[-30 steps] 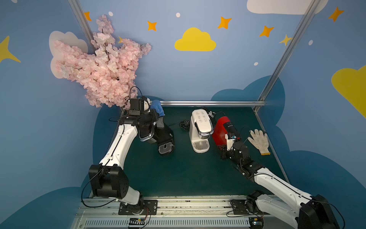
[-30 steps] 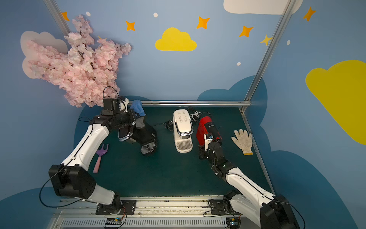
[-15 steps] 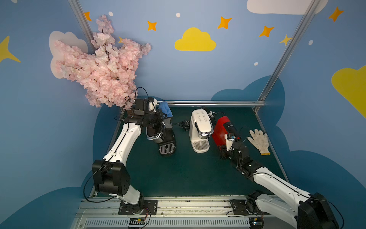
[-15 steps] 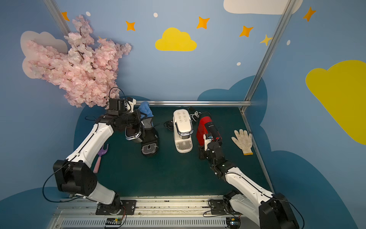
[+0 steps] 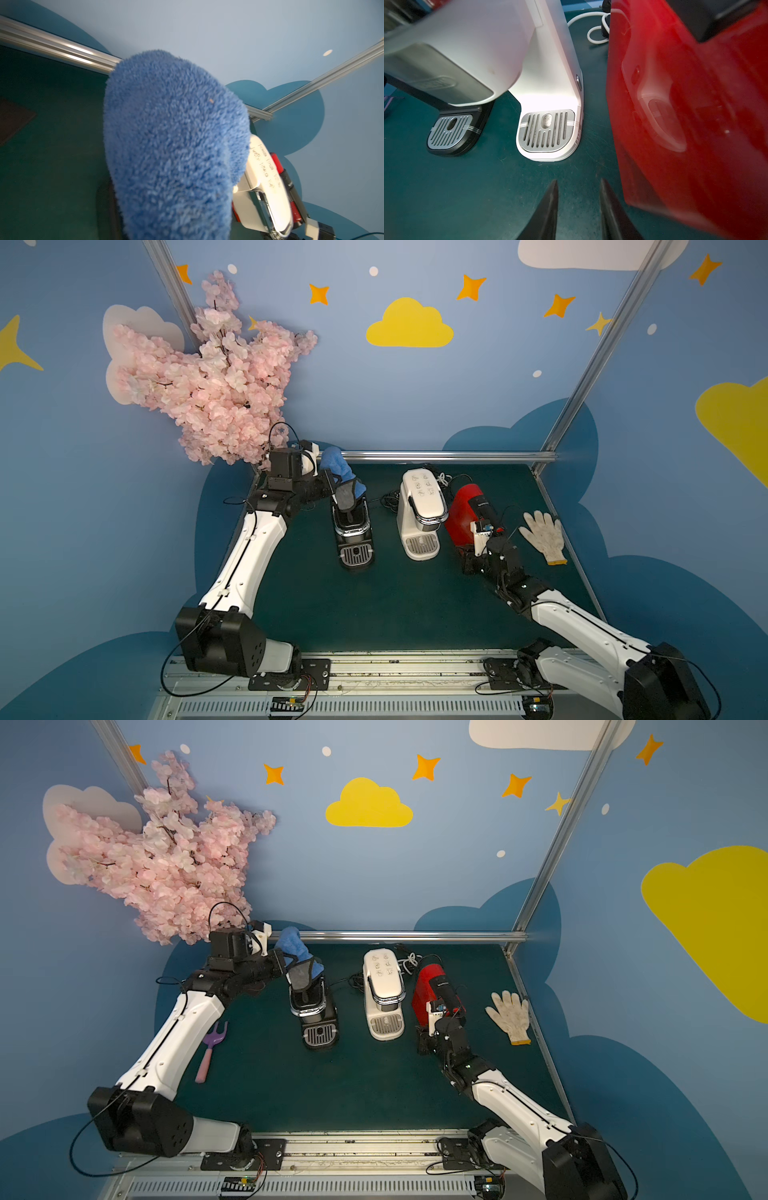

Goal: Wipe the surface of a coffee machine
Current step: Wipe the dirt from the surface of the coffee machine.

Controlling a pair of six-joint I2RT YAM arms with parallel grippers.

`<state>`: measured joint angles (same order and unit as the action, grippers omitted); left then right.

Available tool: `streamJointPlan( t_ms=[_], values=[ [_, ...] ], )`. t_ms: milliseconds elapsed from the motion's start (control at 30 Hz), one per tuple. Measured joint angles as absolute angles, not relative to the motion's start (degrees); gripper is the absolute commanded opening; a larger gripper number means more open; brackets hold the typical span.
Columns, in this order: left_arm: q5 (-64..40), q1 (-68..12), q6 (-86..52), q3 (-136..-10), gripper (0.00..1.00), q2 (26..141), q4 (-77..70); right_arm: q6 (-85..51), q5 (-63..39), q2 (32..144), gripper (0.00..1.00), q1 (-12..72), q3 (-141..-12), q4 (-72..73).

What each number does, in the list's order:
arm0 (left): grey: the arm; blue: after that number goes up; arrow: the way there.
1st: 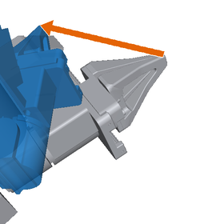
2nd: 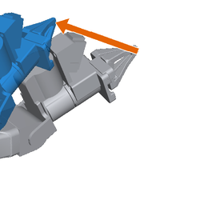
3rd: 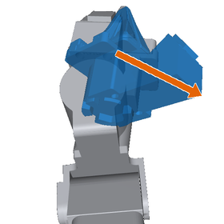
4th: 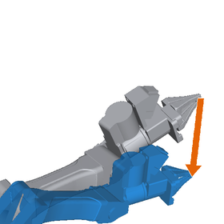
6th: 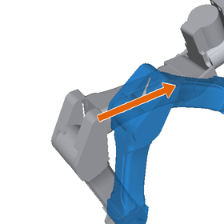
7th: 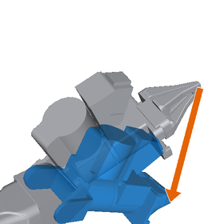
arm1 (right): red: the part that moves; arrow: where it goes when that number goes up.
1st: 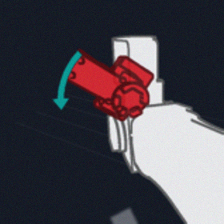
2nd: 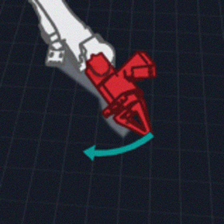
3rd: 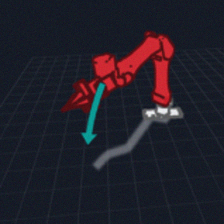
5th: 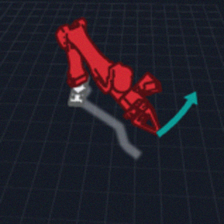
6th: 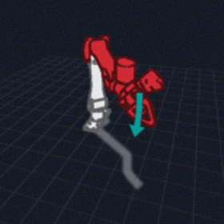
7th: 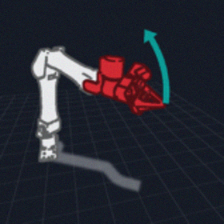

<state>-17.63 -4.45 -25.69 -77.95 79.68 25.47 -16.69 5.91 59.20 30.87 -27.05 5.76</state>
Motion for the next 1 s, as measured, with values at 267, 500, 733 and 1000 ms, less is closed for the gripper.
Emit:
streamJointPlan(
  t_ms=[267,500,733,1000],
  values=[
    [-9.21,-3.14,-25.39,-71.92,0.03,79.9,24.84,-16.69,5.91,59.24,0.34,30.87,-27.05,5.76],
    [-8.47,-2.55,-27.75,-65.52,0.03,80.6,17.45,-16.67,5.91,59.31,0.34,30.87,-27.05,5.76],
    [-11.05,-2.02,-31.24,-58.17,0.03,87.81,12.58,-16.67,5.91,59.33,0.34,31.03,-27.09,5.76],
    [-14.26,-2.04,-32.47,-56.18,0.03,94.91,12.25,-16.67,5.93,59.35,0.34,31.03,-27.11,5.74]
  ],
)
